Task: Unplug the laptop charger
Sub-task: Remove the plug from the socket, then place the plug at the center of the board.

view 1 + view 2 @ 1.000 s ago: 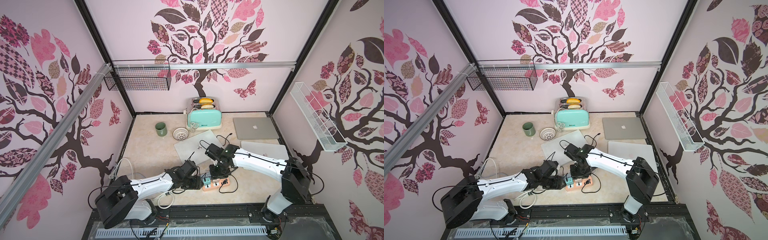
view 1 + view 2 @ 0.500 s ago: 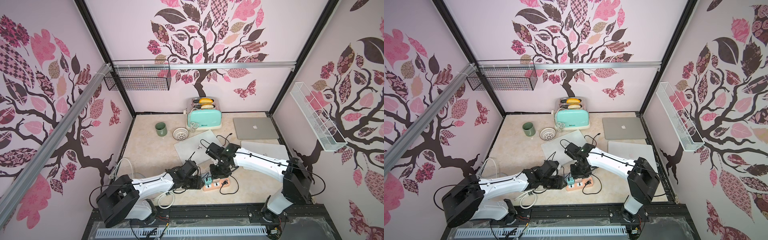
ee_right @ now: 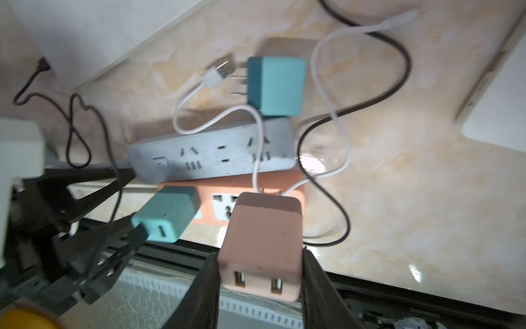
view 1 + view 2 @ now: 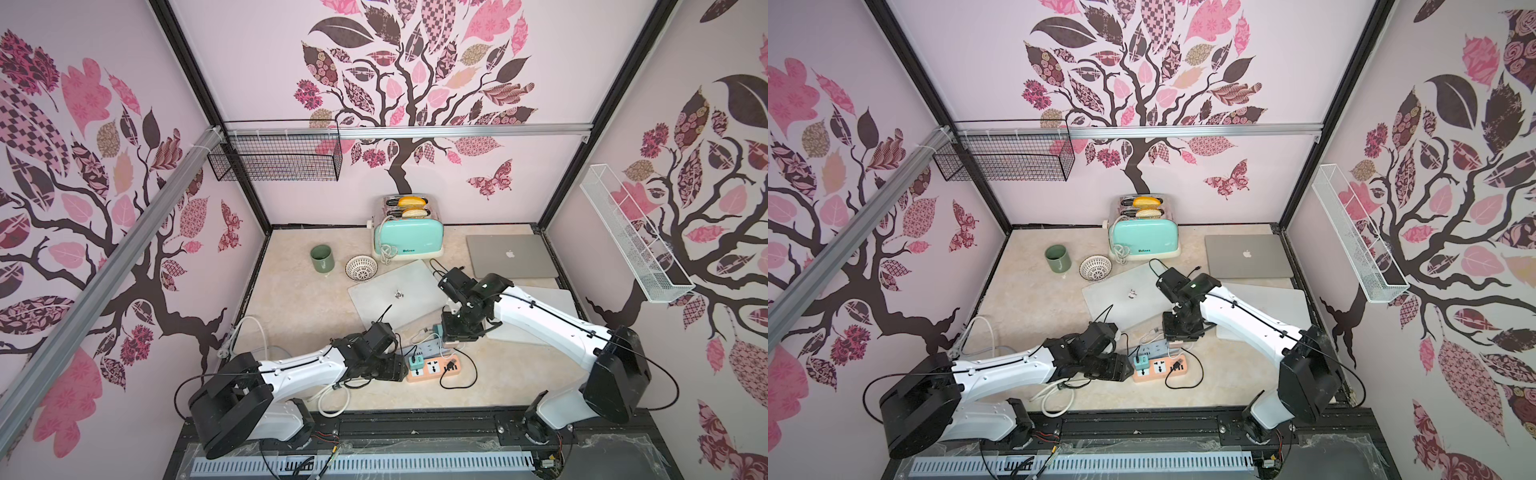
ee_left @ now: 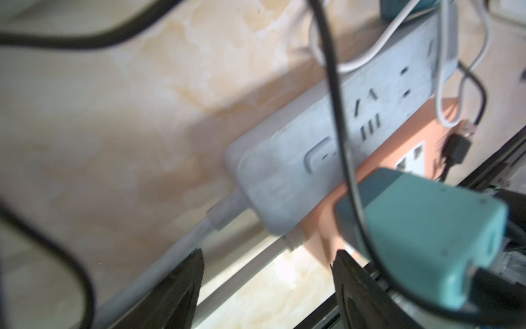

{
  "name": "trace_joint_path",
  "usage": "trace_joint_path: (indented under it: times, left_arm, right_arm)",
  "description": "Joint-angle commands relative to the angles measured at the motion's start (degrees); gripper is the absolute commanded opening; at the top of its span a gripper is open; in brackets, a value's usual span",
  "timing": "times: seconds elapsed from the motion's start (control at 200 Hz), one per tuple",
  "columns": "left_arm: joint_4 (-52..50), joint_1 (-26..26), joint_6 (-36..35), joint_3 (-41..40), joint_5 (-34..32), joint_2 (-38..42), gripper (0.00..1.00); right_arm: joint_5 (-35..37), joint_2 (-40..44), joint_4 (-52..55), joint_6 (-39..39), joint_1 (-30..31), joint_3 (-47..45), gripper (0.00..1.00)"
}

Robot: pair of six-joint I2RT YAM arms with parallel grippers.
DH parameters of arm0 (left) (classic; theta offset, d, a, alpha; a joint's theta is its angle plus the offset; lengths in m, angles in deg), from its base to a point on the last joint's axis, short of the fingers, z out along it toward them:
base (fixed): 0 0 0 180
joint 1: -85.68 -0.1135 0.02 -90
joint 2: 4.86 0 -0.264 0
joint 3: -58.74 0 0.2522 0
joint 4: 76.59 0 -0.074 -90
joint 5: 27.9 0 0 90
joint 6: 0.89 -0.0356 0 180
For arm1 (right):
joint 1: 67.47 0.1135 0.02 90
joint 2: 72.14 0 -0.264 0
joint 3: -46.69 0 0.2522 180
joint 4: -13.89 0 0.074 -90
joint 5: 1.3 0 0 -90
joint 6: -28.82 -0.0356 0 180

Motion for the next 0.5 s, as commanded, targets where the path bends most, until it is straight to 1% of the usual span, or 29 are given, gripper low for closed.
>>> trace_joint_path:
  times: [0.0, 0.075, 0.25, 0.39, 0.445, 0.495]
  left_arm:
    - [-10.53, -0.18, -1.63, 1.18, -2.89, 4.38, 0.80]
    - [-13.28, -0.37, -1.80, 2.40, -2.65, 6.96, 0.83]
    - [-18.10, -1.04, -0.53, 2.53, -2.69, 14.00, 0.82]
    - [-19.58, -4.05, 0.50, 1.42, -0.79, 20.82, 0.82]
    - [-19.50, -5.33, 1.12, 1.37, 0.28, 22.13, 0.82]
    - [-19.89, -6.51, 1.22, 1.60, 0.89, 22.53, 0.85]
  right_arm:
    - [3.59, -4.55, 3.83, 7.97, -1.93, 3.55, 0.05]
    - [4.58, -7.02, 4.40, 9.70, -2.40, 5.66, 0.07]
    - [2.46, -8.91, 1.96, 9.38, -4.02, 4.81, 0.11]
    - [2.50, -9.41, 0.84, 9.07, -5.26, 3.42, 0.16]
    - [2.22, -10.28, 1.20, 9.22, -5.80, 3.69, 0.17]
    - [2.01, -11.35, 1.44, 9.40, -6.22, 4.23, 0.19]
